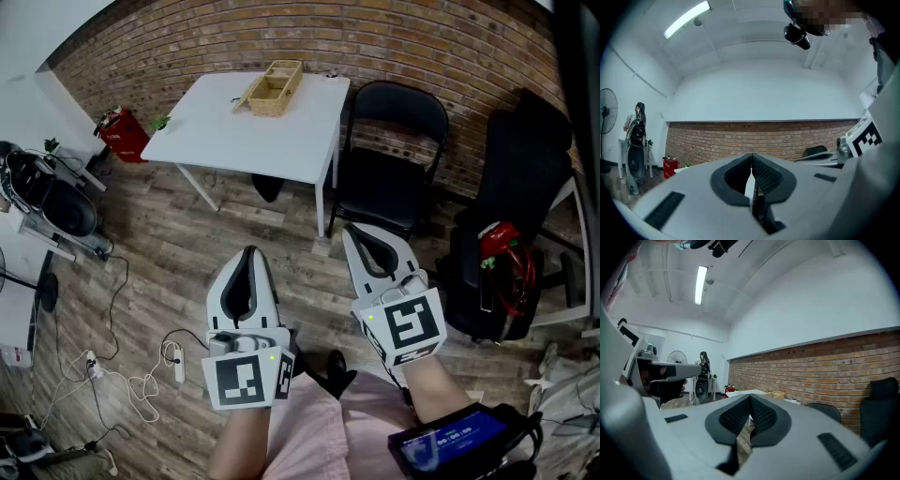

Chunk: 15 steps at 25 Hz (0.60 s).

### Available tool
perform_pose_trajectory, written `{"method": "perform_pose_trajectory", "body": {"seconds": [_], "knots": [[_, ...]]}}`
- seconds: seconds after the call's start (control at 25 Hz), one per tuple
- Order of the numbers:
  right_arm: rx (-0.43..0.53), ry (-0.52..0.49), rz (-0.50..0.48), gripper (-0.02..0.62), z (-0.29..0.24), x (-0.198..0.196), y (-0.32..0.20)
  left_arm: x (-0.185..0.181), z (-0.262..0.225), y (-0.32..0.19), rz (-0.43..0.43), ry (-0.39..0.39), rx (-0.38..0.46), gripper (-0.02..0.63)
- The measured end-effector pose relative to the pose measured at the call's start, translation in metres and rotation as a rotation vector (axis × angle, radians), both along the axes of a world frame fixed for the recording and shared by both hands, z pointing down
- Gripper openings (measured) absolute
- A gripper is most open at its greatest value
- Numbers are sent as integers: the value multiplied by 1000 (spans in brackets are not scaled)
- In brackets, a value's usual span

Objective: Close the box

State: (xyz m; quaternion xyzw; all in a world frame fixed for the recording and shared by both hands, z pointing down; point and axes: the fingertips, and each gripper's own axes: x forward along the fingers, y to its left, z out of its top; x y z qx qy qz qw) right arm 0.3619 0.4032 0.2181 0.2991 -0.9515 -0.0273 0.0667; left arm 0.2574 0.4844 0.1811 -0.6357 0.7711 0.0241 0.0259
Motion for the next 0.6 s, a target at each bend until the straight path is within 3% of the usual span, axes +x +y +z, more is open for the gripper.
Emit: {"method": "perform_pose_trajectory", "body": {"seconds": [0.32, 0.48, 0.52, 0.56, 0.6], "knots": [[-10, 10, -3, -3, 3, -2, 0, -2, 3, 1, -4, 7, -11, 14], [-17, -47, -11, 0, -3, -2, -1, -6, 0, 4, -16, 18, 1, 16], [-25, -64, -25, 22, -4, -3, -2, -6, -2, 4, -10, 21, 8, 17], [-34, -73, -40, 178, -5, -5, -3, -6, -3, 3, -1, 24, 13, 49], [-36, -77, -47, 224, -5, -7, -5, -8, -3, 1, 6, 25, 16, 116]]}}
